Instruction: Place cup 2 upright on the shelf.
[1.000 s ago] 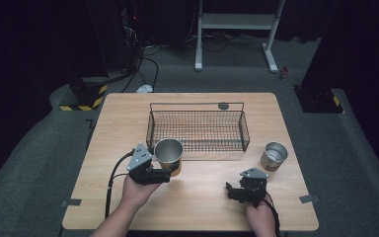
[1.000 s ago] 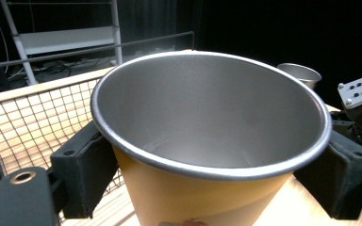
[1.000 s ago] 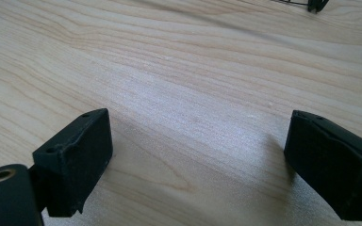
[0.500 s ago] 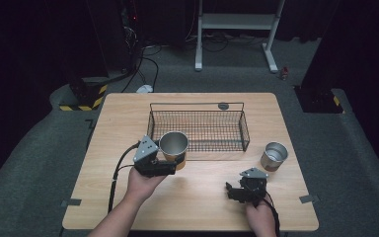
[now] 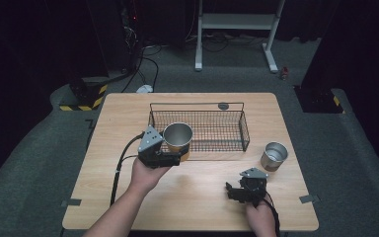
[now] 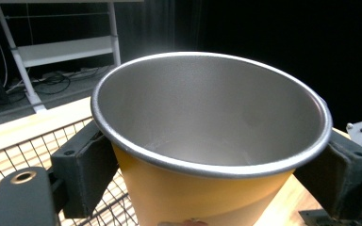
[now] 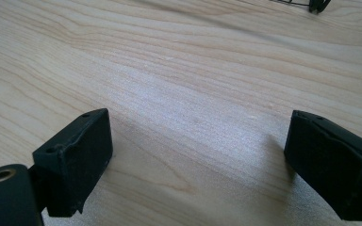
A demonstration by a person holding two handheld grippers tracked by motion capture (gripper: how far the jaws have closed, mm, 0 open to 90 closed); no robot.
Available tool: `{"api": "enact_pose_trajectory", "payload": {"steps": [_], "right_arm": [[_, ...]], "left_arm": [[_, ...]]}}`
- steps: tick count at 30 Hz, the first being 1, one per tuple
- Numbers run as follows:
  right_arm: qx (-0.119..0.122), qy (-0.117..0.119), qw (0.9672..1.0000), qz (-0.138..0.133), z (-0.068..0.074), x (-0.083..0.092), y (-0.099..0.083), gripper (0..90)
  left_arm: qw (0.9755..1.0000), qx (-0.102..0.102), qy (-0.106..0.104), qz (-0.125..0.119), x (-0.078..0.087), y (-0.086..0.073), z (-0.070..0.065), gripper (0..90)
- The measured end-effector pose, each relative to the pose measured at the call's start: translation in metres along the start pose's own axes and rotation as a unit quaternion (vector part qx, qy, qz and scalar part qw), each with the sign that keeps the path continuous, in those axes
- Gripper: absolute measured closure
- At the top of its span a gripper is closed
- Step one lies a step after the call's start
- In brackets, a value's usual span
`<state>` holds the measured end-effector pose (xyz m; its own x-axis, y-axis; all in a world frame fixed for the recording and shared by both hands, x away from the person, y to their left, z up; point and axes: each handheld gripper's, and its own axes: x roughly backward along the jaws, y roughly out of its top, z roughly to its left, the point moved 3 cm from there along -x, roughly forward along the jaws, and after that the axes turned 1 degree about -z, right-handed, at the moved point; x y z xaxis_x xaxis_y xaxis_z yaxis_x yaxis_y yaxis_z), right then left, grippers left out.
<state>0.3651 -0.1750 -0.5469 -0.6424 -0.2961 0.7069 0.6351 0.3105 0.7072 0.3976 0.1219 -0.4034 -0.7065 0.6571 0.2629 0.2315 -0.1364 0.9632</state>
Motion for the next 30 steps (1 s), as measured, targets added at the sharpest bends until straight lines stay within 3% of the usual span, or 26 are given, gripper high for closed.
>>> {"api": "enact_pose_trajectory", "payload": {"steps": [4, 7, 16, 30], "right_arm": [[0.0, 0.0, 1.0, 0.0, 0.0, 0.0, 0.0, 8.5], [0.0, 0.0, 1.0, 0.0, 0.0, 0.0, 0.0, 8.5], [0.0, 0.0, 1.0, 0.0, 0.0, 0.0, 0.0, 8.4], [-0.001, 0.003, 1.0, 0.0, 0.001, 0.0, 0.0, 8.5]], "left_arm": [[1.0, 0.008, -0.001, -0.001, -0.002, 0.006, 0.003, 14.5], [1.0, -0.002, 0.003, 0.001, -0.005, 0.012, 0.006, 14.5], [0.9999, -0.003, 0.014, 0.003, -0.013, 0.021, 0.014, 14.5], [0.9991, 0.018, 0.037, 0.012, -0.036, 0.023, 0.035, 14.5]]}}
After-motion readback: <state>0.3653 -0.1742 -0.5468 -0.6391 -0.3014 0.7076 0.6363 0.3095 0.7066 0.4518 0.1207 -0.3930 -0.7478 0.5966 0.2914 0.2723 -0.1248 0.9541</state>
